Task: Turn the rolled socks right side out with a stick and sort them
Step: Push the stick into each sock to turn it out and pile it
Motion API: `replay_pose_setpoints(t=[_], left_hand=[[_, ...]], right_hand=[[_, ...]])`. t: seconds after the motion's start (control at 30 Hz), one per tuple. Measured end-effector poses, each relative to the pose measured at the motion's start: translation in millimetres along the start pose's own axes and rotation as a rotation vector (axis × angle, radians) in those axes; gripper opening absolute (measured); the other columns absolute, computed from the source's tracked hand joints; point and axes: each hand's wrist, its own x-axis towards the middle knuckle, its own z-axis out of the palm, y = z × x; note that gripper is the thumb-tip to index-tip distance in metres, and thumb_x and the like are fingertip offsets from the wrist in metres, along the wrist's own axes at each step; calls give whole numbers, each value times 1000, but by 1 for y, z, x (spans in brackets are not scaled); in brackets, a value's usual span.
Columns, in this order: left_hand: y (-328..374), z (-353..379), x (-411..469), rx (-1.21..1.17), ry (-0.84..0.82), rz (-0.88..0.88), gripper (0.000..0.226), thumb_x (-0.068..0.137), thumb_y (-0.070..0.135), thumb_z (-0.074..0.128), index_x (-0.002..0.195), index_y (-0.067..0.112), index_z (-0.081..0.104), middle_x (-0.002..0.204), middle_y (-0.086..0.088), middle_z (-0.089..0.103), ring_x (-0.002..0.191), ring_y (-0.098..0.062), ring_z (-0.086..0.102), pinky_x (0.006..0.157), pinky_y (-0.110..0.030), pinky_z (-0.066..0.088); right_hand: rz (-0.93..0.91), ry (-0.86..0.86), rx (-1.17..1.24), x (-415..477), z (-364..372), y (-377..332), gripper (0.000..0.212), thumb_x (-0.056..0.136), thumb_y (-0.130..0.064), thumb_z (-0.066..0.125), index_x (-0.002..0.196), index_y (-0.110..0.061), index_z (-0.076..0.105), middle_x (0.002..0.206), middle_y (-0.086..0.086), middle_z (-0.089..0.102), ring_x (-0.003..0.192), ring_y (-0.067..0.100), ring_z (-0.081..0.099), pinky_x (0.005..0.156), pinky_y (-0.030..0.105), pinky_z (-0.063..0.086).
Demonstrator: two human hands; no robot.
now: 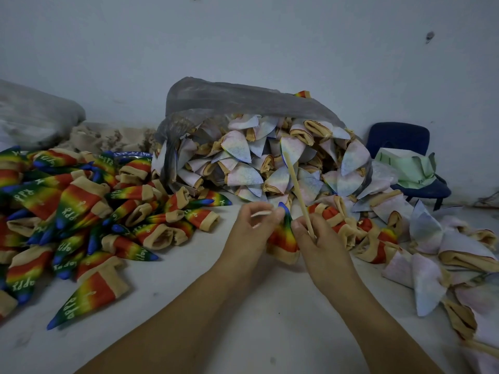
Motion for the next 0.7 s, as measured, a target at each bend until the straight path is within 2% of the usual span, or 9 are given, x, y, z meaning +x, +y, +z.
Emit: replay_pose_setpoints(t=[0.07,0.13,0.17,0.23,0.3,0.4,0.5,0.6,0.7], left_hand=[[0,-8,5,-131,-64,-56,56,73,62,72,122,37,61,110,20,70,100,4,66,79,-16,54],[-2,-14,6,-207,-215,-138,58,78,59,73,127,28,65,126,0,68,117,-17,64,99,-38,51],[-4,-15,5,-190,-274,-161,55,78,58,73,123,26,69,126,-4,68,119,-23,63,100,-41,50],[-8,-15,7,-218,-271,-164,48,77,55,72,112,22,75,121,-7,71,114,-25,66,92,-39,55],[-6,-15,11,-415,-143,-160,39,82,46,67,105,15,75,117,-10,72,108,-24,70,80,-35,59],[-2,-30,24,-804,84,-229,36,94,38,55,112,7,65,112,-13,73,98,-21,73,65,-31,60],[1,-45,29,-1016,182,-271,48,103,40,44,124,-1,56,108,-15,74,90,-22,75,61,-30,60],[1,-50,31,-1093,217,-285,53,104,40,42,128,-6,51,107,-20,73,89,-26,75,60,-33,60],[1,-50,31,-1106,244,-279,52,104,39,42,131,-5,50,108,-20,73,90,-26,75,60,-34,61]], right_hand=[[-8,-38,20,-1,-1,-1,18,95,-34,50,80,-28,57,67,-11,58,60,-4,53,52,7,40],[-5,-113,29,-2,1,-2,18,95,-33,51,77,-32,57,68,-16,59,62,-5,54,54,7,40],[1,-146,30,-2,1,-2,19,95,-32,52,76,-34,57,67,-20,59,63,-6,54,55,6,40],[15,-157,17,-2,0,-2,18,93,-36,53,76,-35,57,67,-21,59,64,-5,55,55,9,40],[13,-111,-101,-1,-7,2,25,90,-52,48,79,-31,57,67,-12,57,62,1,52,57,21,40],[-24,-113,-379,-2,-20,6,51,83,-71,22,87,-32,53,72,-6,55,69,6,52,63,33,42],[-82,-180,-594,-1,-26,10,52,86,-65,15,93,-33,55,84,-9,58,86,8,48,72,34,46],[-144,-249,-724,3,-29,14,36,91,-56,29,100,-40,60,83,-16,56,89,7,40,68,25,37],[-195,-213,-818,6,-34,16,32,93,-51,38,112,-42,62,75,-21,45,87,7,36,68,27,28]])
